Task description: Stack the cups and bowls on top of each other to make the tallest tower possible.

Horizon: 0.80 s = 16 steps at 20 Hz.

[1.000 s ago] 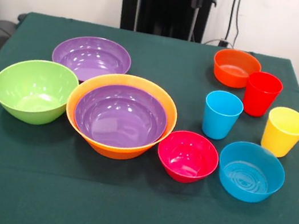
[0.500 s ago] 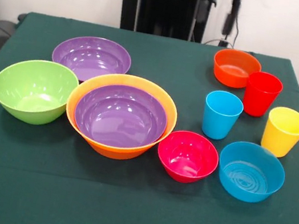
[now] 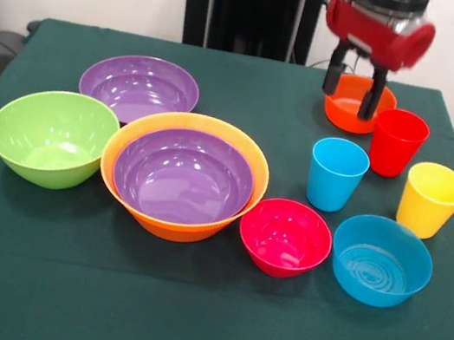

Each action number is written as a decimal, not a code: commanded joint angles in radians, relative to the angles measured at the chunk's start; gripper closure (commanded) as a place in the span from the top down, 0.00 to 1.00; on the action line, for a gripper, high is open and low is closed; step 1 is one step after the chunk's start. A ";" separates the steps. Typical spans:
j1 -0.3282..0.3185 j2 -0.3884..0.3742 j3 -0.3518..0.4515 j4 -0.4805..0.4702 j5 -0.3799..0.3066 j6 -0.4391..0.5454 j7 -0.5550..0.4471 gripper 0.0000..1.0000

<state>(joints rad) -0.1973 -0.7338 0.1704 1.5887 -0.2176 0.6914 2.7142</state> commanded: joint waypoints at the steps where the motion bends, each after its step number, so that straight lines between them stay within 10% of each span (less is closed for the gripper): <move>1: 0.014 0.177 -0.074 -0.171 0.054 0.099 0.181 1.00; 16: 0.109 0.170 -0.163 -0.153 0.164 0.084 0.199 1.00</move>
<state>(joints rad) -0.1480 -0.5815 0.0246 1.4772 -0.1053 0.7033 2.7165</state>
